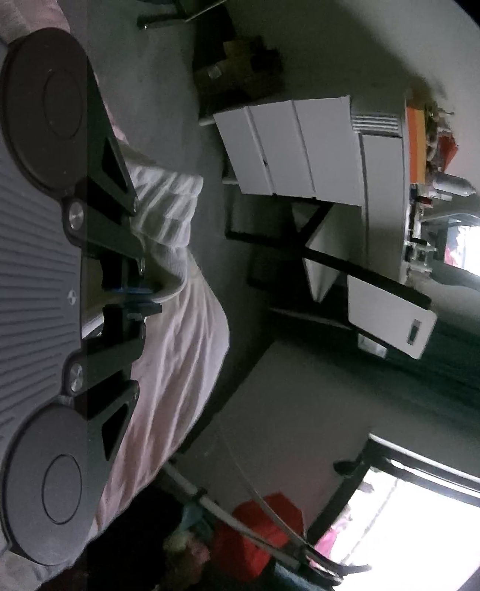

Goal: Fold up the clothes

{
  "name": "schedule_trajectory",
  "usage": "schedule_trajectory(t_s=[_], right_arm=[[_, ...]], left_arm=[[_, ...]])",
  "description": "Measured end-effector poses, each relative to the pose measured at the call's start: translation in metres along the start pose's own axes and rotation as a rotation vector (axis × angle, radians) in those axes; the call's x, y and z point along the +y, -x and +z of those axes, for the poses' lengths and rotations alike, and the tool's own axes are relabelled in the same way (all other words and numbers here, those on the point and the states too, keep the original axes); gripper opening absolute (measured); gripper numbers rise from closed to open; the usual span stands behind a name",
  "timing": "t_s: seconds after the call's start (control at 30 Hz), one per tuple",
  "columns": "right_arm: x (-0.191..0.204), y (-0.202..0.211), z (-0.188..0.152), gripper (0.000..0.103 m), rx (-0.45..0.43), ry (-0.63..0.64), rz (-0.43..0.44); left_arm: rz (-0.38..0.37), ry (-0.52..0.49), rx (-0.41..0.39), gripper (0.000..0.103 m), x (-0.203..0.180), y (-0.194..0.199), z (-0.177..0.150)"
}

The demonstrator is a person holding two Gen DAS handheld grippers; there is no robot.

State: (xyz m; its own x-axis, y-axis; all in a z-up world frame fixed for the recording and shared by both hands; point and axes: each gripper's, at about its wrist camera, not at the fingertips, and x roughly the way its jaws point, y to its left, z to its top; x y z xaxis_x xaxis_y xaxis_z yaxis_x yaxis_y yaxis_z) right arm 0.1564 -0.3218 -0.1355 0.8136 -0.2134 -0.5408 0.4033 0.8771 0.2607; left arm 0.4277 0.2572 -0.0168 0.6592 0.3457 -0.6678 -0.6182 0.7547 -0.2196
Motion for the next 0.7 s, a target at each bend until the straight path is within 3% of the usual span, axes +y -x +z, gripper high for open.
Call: schedule_trajectory(t_s=[0.1, 0.23, 0.33, 0.37, 0.57, 0.7], right_arm=[[0.002, -0.004, -0.001, 0.076, -0.005, 0.014, -0.012], [0.008, -0.012, -0.004, 0.077, -0.004, 0.061, -0.009], [0.012, -0.016, -0.005, 0.077, -0.007, 0.077, -0.002], [0.012, -0.016, -0.005, 0.077, -0.008, 0.08, 0.001], [0.016, -0.006, -0.002, 0.076, -0.026, 0.094, 0.027], [0.018, 0.011, 0.002, 0.076, -0.051, 0.11, 0.045]], left_arm=[[0.042, -0.057, 0.035, 0.007, -0.006, -0.032, -0.015], [0.019, -0.106, 0.004, 0.017, -0.007, -0.045, -0.029], [-0.039, -0.183, 0.002, 0.063, -0.012, -0.038, -0.031], [-0.037, -0.209, -0.001, 0.071, -0.015, -0.033, -0.033], [-0.106, -0.311, -0.002, 0.082, -0.01, 0.031, -0.052], [-0.181, -0.3, 0.01, 0.084, 0.02, 0.089, -0.07]])
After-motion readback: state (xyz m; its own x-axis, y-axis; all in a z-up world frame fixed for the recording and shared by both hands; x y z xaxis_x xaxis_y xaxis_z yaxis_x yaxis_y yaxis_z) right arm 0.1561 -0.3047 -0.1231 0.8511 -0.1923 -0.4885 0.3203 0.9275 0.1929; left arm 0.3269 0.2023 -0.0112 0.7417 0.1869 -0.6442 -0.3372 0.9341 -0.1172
